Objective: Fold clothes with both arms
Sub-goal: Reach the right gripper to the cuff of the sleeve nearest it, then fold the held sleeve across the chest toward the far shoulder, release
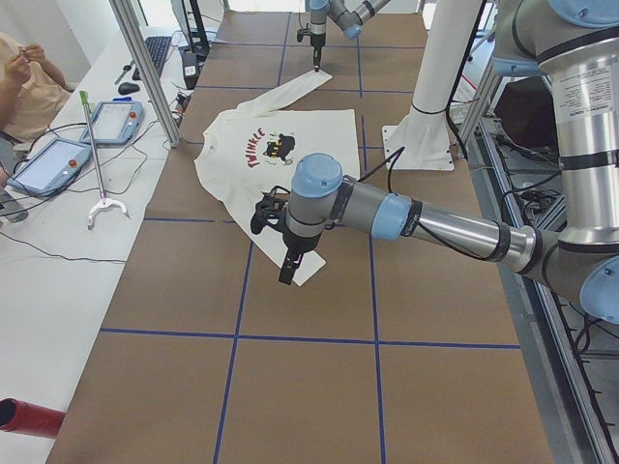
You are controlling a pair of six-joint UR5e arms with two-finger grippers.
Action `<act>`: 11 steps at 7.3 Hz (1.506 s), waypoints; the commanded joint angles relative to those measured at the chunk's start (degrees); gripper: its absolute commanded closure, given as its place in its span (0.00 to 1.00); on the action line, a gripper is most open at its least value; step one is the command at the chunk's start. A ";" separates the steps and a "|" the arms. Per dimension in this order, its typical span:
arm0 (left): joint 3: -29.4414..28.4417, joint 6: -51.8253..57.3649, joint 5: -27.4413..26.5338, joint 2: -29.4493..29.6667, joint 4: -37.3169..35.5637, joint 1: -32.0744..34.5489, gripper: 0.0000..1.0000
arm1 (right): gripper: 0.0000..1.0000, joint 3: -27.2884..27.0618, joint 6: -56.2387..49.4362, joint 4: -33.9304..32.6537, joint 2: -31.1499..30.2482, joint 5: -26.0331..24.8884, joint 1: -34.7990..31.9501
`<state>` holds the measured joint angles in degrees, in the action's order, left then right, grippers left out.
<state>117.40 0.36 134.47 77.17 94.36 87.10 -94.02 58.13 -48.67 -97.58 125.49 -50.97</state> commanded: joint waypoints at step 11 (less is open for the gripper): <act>-0.68 -0.01 1.32 0.17 1.96 -0.09 0.00 | 1.00 30.83 36.09 -15.31 76.10 -25.16 23.34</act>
<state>117.06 0.35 135.35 77.28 96.17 87.04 -74.82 92.23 -72.94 -29.15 106.44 -32.38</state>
